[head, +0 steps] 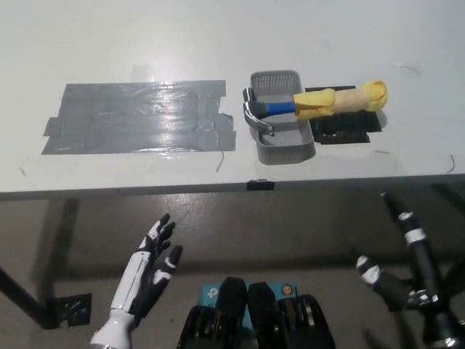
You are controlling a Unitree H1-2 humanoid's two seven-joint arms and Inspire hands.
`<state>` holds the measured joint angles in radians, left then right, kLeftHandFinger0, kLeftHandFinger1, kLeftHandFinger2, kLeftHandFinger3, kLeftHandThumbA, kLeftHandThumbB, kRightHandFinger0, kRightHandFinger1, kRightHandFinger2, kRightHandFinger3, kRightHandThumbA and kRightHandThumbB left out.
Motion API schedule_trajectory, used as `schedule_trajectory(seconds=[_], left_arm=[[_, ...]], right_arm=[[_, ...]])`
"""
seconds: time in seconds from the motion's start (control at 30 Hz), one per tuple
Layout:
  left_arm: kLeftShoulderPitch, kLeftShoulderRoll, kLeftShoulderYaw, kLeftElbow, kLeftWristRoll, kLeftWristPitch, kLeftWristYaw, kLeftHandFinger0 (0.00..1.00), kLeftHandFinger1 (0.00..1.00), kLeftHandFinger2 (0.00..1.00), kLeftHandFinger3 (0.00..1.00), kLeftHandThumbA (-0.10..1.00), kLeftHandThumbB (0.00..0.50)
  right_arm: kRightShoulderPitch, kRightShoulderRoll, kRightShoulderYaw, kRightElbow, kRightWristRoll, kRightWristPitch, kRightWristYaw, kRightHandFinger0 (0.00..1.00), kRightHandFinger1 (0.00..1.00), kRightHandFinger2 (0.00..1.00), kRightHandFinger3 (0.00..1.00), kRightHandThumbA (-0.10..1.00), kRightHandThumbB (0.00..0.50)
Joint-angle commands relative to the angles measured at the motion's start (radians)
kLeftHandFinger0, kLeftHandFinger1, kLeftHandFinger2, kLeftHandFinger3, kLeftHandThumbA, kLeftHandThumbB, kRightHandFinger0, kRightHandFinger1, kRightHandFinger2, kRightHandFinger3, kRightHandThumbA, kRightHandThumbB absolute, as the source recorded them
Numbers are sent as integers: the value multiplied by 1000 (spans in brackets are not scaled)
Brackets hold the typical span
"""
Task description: The robot picks the hammer placed on top of the gray container with right hand and places it on the grey area of the desk
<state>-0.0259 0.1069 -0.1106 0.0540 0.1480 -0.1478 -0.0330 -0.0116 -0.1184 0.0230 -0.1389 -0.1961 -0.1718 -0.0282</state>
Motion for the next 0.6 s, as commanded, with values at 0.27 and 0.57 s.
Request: schedule_trajectory(seconds=[0.27,0.57], left_arm=[[-5,3,-10,-1,22,-38,2,1000,1000,1000,1000,844,126],[-10,0,-9,-3,20,-27,-1,1000,1000,1000,1000,852,135]], right_arm=[[-374,-285,-31,-122,-78,298,184,1000,1000,1000,1000,939,198],[-836,-442,252,250,-238,452,446,1000,1000,1000,1000,1000,303]])
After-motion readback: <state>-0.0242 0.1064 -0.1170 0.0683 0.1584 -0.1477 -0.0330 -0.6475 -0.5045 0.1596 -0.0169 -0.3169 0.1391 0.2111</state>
